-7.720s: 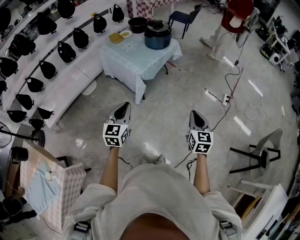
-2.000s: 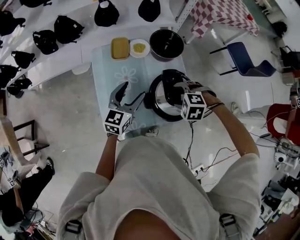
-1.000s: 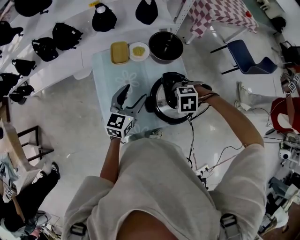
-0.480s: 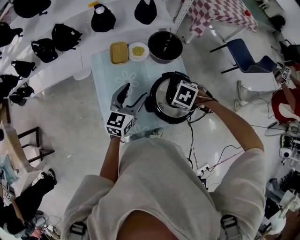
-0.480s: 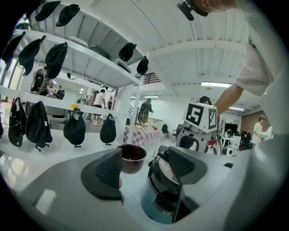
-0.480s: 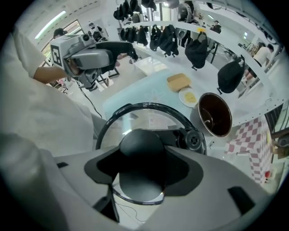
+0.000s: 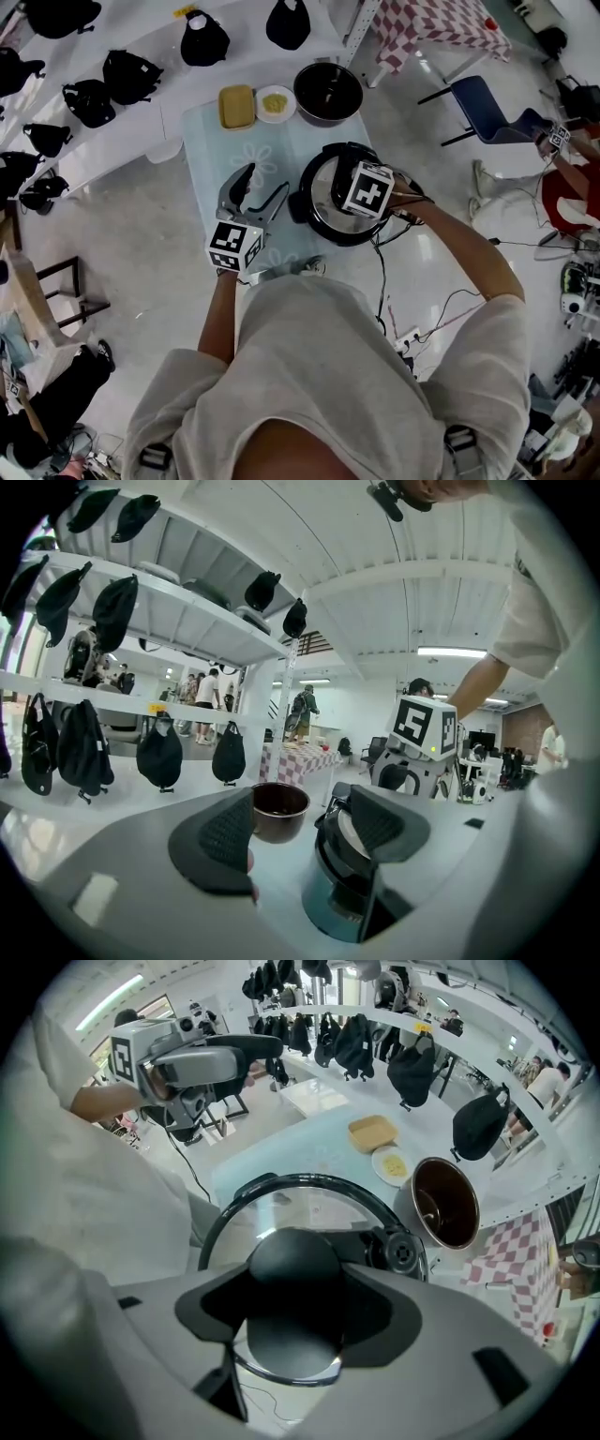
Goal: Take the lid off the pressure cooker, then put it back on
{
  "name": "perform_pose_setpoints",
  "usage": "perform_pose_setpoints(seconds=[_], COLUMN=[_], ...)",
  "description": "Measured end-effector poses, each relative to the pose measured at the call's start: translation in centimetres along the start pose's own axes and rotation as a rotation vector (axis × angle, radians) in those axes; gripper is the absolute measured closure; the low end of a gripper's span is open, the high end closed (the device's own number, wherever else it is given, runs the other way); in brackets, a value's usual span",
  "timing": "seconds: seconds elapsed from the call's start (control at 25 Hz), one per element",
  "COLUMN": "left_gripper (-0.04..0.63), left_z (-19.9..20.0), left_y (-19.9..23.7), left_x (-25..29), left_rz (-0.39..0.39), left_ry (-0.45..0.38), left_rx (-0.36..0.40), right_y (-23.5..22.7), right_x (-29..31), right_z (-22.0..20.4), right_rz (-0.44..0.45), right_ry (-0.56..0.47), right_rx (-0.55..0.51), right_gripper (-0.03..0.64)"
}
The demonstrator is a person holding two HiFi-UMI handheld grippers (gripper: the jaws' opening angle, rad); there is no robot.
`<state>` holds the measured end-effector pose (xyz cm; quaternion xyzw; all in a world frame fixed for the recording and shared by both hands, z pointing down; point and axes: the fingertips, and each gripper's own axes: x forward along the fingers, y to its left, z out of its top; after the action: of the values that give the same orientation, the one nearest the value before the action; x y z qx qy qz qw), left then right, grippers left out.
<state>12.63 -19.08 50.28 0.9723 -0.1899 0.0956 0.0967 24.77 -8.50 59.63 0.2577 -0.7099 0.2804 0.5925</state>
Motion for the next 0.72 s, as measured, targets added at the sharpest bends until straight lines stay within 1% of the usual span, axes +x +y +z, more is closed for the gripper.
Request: perform_pose_setpoints(seconds=[0.12, 0.28, 0.52, 0.72], left_gripper=[0.282, 0.282, 0.282, 0.282], left_z=[0.3, 0.3, 0.3, 0.4], left_y=[0.4, 0.7, 1.2, 2.1], left_x=[-0.3, -0.8, -1.4, -3.0], left_rz=[0.006, 0.017, 0.040, 0.093], left_ry=[0.000, 0.001, -0.007, -0.017], left_rx=[0.005, 0.004, 0.008, -0.003], right_y=[0.0, 0.3, 0.9, 1.2], right_x=[-0.6, -2.3, -4.5, -5.9], right_z=[0.1, 0.5, 1.6, 3.6], right_rz=[-0.010, -0.008, -0.041, -0.048], right_ry=[-0.013, -0.025, -0.047, -0.070], right_rx=[-0.023, -0.007, -0.074, -0.126], right_gripper=[0.347, 0.347, 0.347, 0.347])
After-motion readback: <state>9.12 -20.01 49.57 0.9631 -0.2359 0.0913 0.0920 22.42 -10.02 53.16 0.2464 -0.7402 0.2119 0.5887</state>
